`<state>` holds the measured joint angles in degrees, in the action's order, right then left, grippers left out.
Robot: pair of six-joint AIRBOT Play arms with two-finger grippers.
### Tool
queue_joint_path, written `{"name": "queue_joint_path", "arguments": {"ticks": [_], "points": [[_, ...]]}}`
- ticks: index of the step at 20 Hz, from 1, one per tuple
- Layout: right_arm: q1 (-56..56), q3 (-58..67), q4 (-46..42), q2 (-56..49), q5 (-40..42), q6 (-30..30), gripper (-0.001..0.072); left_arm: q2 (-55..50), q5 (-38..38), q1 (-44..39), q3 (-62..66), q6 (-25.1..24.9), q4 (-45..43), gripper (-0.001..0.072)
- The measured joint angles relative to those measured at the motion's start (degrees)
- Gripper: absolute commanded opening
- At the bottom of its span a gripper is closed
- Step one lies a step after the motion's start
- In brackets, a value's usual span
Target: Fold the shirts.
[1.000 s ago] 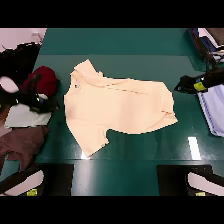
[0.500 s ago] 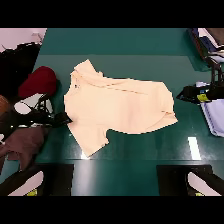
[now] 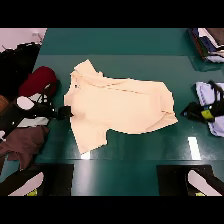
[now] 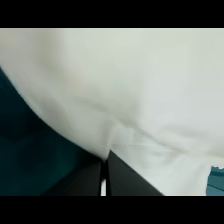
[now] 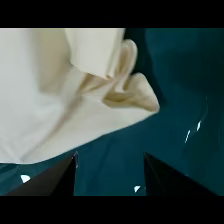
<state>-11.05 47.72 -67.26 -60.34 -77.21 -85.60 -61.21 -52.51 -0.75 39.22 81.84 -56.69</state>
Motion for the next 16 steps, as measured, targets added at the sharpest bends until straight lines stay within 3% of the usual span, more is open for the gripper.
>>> {"name": "queue_joint_path", "arguments": {"ticks": [6,8,10,12,13,16], "points": [[-5.5,-11.2,9.2,-4.8,7.0,4.2,0.0426,0.0,-0.2,-0.2,2.3,0.2,0.4,0.0028],[-4.8,-12.2,12.2,-6.6,9.7,5.3,0.0301,0.0,-0.5,-0.2,2.4,0.2,0.9,0.0027],[-3.4,-12.0,14.0,-8.1,12.2,5.9,0.0272,0.0,-0.5,-0.2,2.6,0.2,1.2,0.0027],[-1.7,-11.1,14.5,-9.5,15.0,6.3,0.0071,0.0,-0.5,-0.2,2.6,0.2,1.3,0.0027],[-0.9,-10.4,14.4,-10.2,16.3,6.5,0.0014,0.0,-0.6,-0.2,2.6,0.2,1.5,0.0027],[1.4,-8.5,13.9,-10.8,17.7,7.2,0.0013,0.3,-0.8,-0.2,2.8,0.2,1.2,0.0026]]}}
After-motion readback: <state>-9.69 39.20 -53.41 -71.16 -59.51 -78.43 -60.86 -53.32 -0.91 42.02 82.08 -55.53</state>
